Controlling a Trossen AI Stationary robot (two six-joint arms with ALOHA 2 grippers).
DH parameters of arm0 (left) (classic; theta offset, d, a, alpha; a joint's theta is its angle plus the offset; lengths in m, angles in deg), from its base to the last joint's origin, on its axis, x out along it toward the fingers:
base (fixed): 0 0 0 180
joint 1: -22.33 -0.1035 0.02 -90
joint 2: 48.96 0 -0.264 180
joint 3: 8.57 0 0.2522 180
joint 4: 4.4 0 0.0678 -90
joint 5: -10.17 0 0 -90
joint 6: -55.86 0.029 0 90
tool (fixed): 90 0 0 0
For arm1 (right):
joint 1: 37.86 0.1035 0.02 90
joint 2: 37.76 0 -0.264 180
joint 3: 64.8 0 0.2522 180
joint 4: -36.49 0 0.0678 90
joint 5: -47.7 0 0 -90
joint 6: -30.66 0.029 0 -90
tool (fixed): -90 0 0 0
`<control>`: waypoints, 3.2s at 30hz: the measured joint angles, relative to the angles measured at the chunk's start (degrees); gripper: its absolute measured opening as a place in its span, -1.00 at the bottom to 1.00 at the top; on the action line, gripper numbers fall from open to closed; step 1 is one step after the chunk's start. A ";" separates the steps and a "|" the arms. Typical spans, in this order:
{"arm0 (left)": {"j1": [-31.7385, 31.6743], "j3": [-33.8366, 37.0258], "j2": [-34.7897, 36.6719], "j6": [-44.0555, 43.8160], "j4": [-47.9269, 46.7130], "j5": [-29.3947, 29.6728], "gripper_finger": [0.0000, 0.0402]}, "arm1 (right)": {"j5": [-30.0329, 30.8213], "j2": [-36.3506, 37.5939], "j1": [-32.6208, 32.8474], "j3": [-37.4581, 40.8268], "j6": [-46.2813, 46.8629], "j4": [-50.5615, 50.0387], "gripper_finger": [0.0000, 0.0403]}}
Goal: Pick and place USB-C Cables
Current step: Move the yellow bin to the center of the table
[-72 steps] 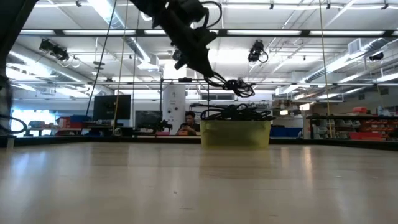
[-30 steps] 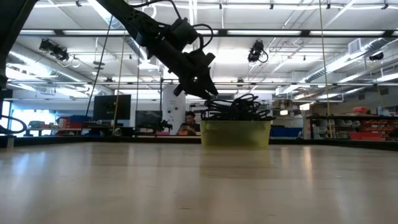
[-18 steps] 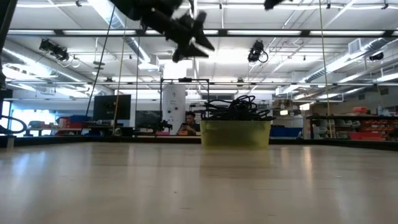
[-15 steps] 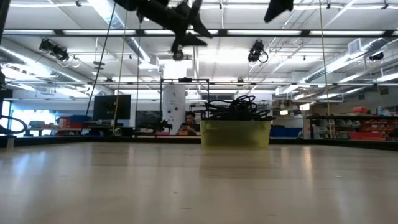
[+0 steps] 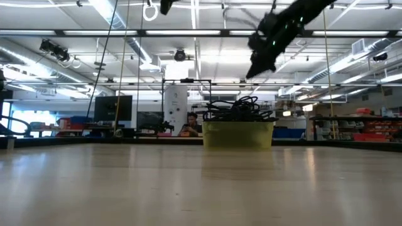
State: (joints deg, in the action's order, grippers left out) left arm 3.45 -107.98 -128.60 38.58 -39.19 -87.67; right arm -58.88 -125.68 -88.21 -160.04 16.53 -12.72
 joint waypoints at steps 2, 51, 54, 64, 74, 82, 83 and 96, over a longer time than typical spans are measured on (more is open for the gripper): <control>1.85 -0.02 0.14 0.03 0.07 0.10 -0.24 | -2.35 -3.15 -1.27 1.89 0.98 1.92 -0.99; 7.91 0.02 -0.10 0.63 -0.32 6.78 -0.24 | -9.04 -25.45 12.45 2.07 0.66 1.58 -1.00; 7.91 0.02 -0.10 0.62 -0.34 6.75 -0.24 | -8.95 -25.45 14.91 2.07 0.67 1.60 -1.00; 7.91 0.02 -0.10 0.57 -0.54 6.77 -0.24 | -9.02 -25.45 24.90 2.07 0.92 1.54 -1.00; 7.91 0.02 -0.10 0.55 -0.80 6.76 -0.24 | -8.23 -25.38 31.47 2.07 1.17 3.19 -1.00; 7.91 0.02 -0.10 0.50 -0.92 6.75 -0.24 | -9.23 -25.34 31.61 2.07 1.56 3.26 -1.00; 7.91 0.02 -0.10 0.50 -1.03 6.75 -0.24 | -8.61 -25.34 31.61 2.07 1.51 3.29 -1.00; 7.92 0.04 -0.10 0.37 -2.51 6.75 -0.24 | 7.44 -14.73 25.80 2.05 1.63 -5.35 -1.00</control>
State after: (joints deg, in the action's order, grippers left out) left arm 11.37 -107.94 -128.70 38.95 -41.70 -80.91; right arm -51.44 -140.41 -62.41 -157.99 18.16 -18.07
